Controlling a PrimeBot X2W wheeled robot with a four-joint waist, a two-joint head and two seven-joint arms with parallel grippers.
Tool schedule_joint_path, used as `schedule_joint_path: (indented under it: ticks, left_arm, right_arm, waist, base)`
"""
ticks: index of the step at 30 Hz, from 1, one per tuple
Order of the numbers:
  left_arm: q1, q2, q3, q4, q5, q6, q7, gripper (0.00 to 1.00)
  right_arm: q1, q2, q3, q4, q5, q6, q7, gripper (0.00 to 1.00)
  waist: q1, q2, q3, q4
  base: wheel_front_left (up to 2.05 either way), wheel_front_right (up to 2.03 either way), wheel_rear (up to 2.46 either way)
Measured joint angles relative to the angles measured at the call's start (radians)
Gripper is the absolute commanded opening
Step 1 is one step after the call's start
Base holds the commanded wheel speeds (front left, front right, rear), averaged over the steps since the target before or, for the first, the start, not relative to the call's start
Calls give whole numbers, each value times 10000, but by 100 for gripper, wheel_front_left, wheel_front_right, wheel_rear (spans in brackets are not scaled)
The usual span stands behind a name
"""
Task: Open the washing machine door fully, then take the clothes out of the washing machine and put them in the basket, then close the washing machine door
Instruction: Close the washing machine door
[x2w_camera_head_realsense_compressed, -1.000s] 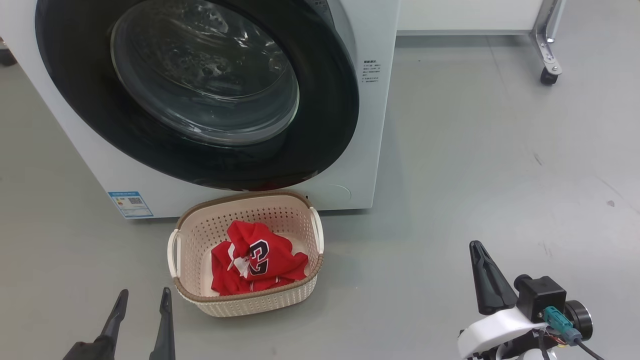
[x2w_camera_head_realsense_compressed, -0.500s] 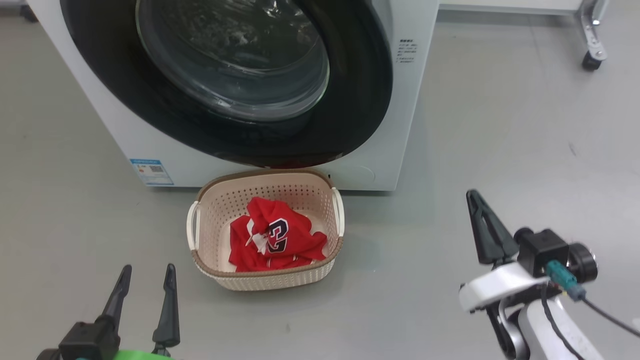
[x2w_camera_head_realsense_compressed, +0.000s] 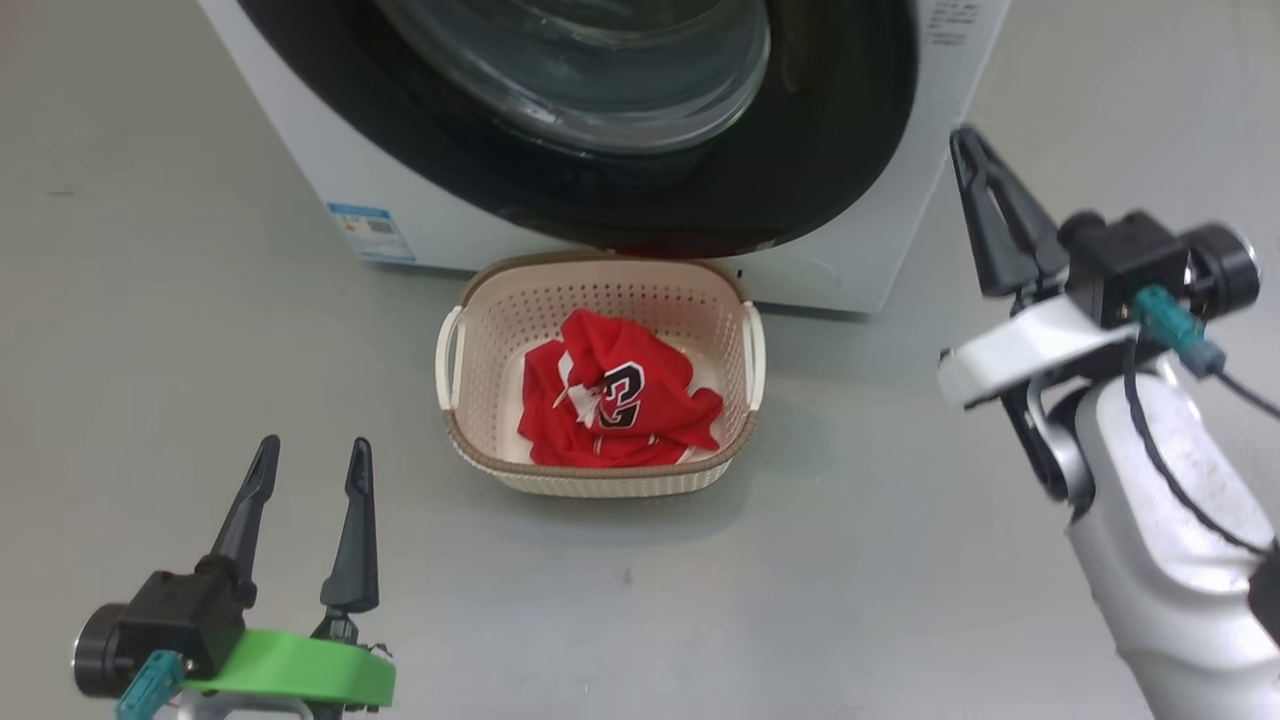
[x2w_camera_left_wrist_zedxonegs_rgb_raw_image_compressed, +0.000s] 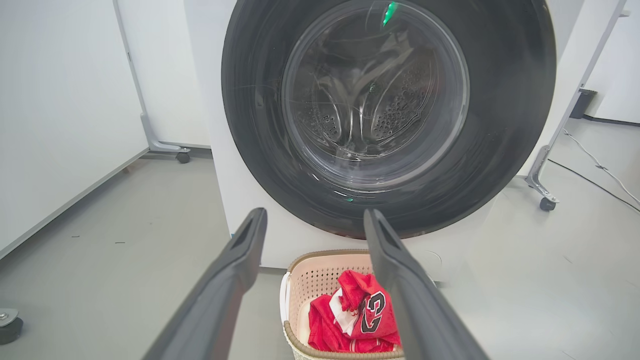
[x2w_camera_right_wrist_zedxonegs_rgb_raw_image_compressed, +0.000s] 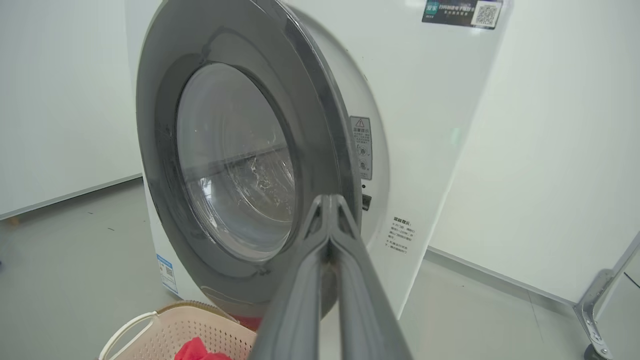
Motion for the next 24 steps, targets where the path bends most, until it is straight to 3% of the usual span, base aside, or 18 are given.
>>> schedule_joint_path:
  ticks: [12,24]
  left_arm:
    - [-865,-242,-232,176,-61,-339,-207,100]
    - [-1372,-468,-412,644,-73,-512,-472,100]
  right_arm:
    - [-2446,-27,-194,794,-81,192,537,0]
    - [-3835,-253,-412,1764,-81,341,604,0]
  waist:
    - [0,0,1192,1013]
    - [0,0,1994,1802]
  base:
    - [0,0,0]
    - [0,0,0]
